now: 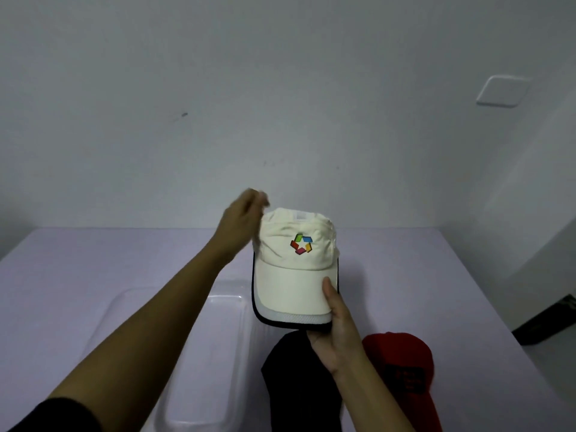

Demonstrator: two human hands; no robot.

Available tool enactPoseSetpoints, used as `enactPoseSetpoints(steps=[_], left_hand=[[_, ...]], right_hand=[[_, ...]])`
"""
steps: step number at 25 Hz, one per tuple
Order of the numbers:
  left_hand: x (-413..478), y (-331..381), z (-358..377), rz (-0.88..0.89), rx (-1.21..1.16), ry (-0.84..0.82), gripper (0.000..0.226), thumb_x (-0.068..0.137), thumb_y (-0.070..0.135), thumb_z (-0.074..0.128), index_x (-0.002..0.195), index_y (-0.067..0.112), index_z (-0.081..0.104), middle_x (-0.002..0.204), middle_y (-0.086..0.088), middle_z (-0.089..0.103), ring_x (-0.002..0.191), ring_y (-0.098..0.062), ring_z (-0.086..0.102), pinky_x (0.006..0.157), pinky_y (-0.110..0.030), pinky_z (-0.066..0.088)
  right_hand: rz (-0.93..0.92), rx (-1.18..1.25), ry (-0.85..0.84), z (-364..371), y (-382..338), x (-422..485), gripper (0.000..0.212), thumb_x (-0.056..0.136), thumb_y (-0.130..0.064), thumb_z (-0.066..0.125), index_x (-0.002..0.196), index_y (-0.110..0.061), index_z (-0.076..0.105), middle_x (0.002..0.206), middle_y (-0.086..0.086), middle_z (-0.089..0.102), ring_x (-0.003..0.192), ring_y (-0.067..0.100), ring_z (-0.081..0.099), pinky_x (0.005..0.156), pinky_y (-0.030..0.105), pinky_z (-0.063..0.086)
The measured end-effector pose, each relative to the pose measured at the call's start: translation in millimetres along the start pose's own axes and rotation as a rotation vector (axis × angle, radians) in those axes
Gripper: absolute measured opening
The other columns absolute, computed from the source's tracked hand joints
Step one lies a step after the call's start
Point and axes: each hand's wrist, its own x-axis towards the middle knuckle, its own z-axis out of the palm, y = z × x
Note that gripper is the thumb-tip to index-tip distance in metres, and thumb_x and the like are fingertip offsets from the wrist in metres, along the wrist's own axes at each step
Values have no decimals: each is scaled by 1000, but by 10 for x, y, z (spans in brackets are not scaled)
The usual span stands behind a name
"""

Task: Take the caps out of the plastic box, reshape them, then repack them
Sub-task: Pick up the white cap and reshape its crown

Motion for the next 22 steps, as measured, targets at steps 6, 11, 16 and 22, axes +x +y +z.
enactPoseSetpoints(steps=[6, 11, 16, 22], left_hand=[[-341, -418, 396, -684, -309, -136, 56, 92, 47, 48, 135, 13, 35, 121, -6, 49, 107, -26, 57, 81, -39, 55], [-317, -920, 830, -859, -657, -176, 28, 92, 14, 56, 116, -1, 56, 95, -8, 68, 84, -19, 64, 61, -25, 57], [-225, -1531, 1091, -1028, -529, -208, 35, 87, 10, 62, 120, 5, 53, 104, -6, 65, 92, -22, 61, 68, -32, 52], [-228, -1948, 1392, -996, -392, -173, 75, 65, 26, 64, 134, 6, 41, 131, -12, 56, 110, -30, 58, 90, -42, 53]], right_hand=[[-49, 24, 76, -269, -168, 424, 52, 79, -27, 65, 129, -20, 54, 125, 8, 65, 106, 21, 67, 75, 31, 59], [115, -145, 204, -698, -73, 945, 53, 85, -23, 61, 135, -11, 47, 129, 14, 61, 112, 26, 62, 72, 29, 59], [339, -465, 306, -1260, 83, 1264, 47, 89, -26, 60, 131, -9, 49, 127, 12, 61, 113, 26, 60, 84, 37, 55], [288, -1234, 379, -1535, 195, 1421, 60, 80, -55, 59, 125, -14, 56, 127, 10, 60, 110, 25, 59, 96, 41, 49]])
